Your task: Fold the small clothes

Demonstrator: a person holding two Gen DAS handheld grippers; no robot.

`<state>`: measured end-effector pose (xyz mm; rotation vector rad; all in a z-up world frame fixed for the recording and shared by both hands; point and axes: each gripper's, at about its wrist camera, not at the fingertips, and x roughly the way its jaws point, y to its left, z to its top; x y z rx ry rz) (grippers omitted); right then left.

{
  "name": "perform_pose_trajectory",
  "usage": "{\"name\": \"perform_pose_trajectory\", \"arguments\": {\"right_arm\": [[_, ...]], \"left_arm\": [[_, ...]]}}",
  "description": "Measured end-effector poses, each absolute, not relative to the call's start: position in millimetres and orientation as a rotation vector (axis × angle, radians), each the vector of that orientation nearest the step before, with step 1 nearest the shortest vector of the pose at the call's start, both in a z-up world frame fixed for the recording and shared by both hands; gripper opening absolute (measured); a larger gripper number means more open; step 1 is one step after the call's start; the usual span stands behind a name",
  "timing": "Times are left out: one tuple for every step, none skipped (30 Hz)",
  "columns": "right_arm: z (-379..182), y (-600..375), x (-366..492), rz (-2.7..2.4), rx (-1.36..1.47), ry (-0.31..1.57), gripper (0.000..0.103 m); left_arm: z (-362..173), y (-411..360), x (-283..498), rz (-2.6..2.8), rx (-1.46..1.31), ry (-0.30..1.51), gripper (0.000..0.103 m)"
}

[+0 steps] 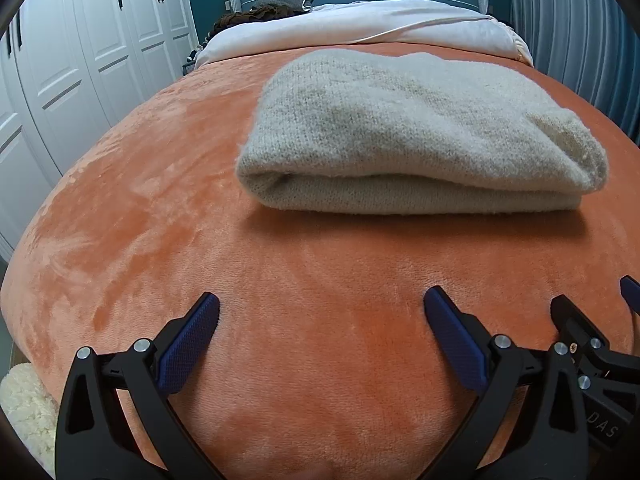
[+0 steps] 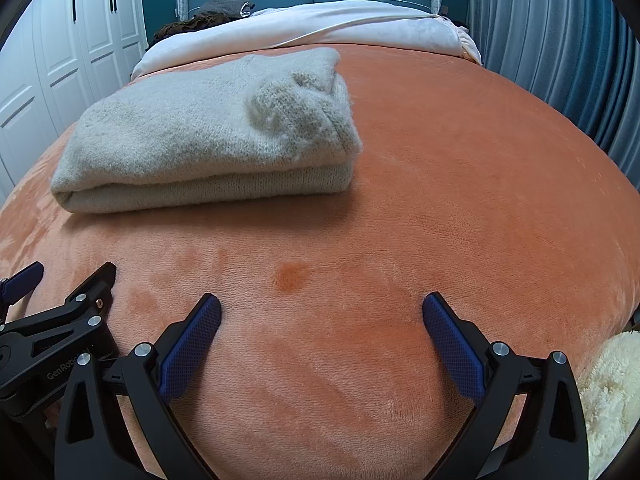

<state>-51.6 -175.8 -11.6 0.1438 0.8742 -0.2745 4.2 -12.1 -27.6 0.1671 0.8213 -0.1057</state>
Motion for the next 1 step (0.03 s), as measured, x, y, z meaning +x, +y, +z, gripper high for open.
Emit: {"name": "perform_pose_trajectory", "arguments": {"right_arm": [[-11.7,-175.8,-51.6,-0.274,0.144,0.874,0.098]], "left_arm": [[-27.4,-12.2,4.3,-0.106,0.166,0.821,0.098]]}}
